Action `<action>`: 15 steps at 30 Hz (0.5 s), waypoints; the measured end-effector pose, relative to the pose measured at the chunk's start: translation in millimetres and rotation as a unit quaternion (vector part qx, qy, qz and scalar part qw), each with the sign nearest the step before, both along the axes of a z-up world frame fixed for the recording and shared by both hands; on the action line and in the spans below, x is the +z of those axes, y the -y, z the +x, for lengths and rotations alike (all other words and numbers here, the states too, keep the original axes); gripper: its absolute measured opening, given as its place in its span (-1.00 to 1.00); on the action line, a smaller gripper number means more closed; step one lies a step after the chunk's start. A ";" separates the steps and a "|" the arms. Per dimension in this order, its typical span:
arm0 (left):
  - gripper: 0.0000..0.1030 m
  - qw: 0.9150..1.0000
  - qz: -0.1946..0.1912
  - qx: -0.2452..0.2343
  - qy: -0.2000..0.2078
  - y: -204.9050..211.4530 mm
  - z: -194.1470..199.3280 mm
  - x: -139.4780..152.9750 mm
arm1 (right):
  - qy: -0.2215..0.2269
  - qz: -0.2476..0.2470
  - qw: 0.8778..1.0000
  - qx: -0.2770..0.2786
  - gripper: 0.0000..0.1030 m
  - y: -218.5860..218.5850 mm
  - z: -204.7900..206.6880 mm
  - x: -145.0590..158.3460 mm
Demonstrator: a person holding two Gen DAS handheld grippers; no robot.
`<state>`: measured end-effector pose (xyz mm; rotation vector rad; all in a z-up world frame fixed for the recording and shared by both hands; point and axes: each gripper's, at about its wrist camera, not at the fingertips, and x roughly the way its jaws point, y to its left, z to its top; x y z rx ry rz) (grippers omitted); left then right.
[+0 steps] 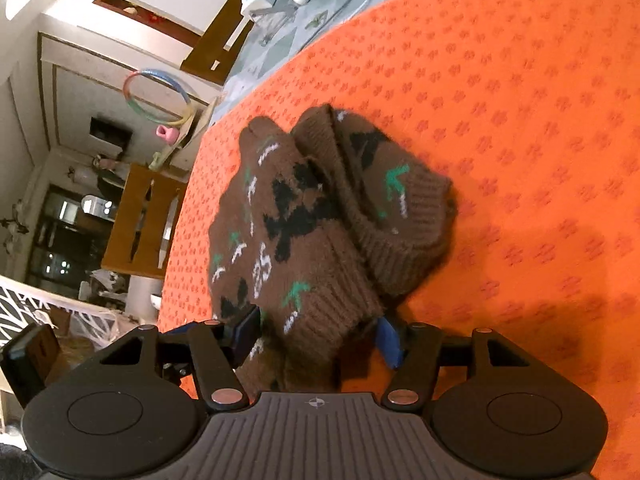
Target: Fold clothes
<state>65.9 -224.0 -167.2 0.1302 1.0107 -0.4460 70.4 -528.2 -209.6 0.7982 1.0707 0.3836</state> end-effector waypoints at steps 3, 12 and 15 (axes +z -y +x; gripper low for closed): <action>0.36 1.000 0.004 0.003 0.000 -0.5 -1.6 1.0 | -0.004 0.013 1.000 0.007 -0.36 -6.1 -1.7 1.6; 0.36 1.000 -0.017 0.020 0.012 -4.5 -10.3 9.3 | 0.077 -0.035 0.994 0.064 -0.69 -30.6 8.0 78.6; 0.36 0.999 -0.028 0.024 0.022 -4.2 -13.0 15.5 | 0.104 -0.067 0.988 0.095 -0.70 -39.1 25.0 102.7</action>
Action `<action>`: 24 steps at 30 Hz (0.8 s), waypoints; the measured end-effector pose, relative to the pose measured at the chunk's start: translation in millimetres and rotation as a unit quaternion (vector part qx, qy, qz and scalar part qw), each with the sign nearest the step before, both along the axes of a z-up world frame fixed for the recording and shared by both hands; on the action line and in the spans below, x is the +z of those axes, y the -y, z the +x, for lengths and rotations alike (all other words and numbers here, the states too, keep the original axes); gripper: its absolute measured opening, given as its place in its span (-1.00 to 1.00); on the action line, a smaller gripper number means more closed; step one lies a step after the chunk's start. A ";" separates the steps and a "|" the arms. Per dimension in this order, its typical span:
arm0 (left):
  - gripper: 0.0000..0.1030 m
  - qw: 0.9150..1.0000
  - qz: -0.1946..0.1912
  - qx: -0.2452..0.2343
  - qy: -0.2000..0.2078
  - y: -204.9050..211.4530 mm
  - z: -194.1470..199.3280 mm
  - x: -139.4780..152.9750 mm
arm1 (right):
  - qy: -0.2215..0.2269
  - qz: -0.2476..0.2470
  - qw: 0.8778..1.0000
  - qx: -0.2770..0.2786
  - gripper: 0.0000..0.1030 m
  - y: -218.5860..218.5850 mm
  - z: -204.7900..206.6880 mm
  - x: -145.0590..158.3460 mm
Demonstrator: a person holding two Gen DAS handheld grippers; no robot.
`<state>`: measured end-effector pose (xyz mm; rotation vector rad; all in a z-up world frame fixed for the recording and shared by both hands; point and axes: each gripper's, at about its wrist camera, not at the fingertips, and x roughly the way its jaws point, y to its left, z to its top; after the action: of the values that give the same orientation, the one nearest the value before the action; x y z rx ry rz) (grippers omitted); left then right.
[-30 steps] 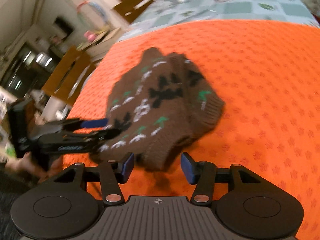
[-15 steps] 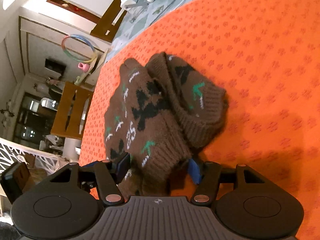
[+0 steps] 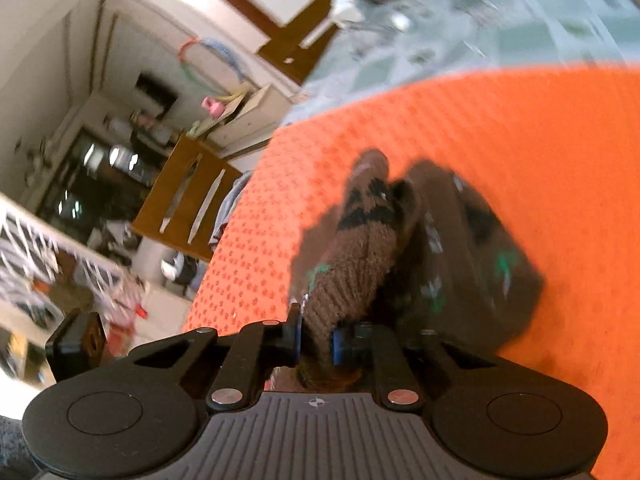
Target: Fold clothes
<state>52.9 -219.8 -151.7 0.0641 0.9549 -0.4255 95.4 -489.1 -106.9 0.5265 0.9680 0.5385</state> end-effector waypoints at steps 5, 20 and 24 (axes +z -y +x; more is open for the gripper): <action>0.36 1.000 -0.023 0.013 0.014 2.8 -0.2 10.7 | 0.037 -0.054 0.997 0.032 -0.70 5.9 21.3 25.0; 0.36 1.000 -0.015 -0.005 0.013 24.9 0.1 10.2 | -0.025 -0.173 0.984 0.022 -0.03 42.9 25.2 -38.2; 0.36 1.000 -0.016 -0.002 0.004 29.9 1.8 3.7 | 0.017 -0.194 0.981 0.014 -0.03 45.5 27.3 -23.1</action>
<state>54.7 -249.7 -148.0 0.0391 0.9406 -0.4447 122.7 -534.6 -130.0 0.1537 1.0172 0.3686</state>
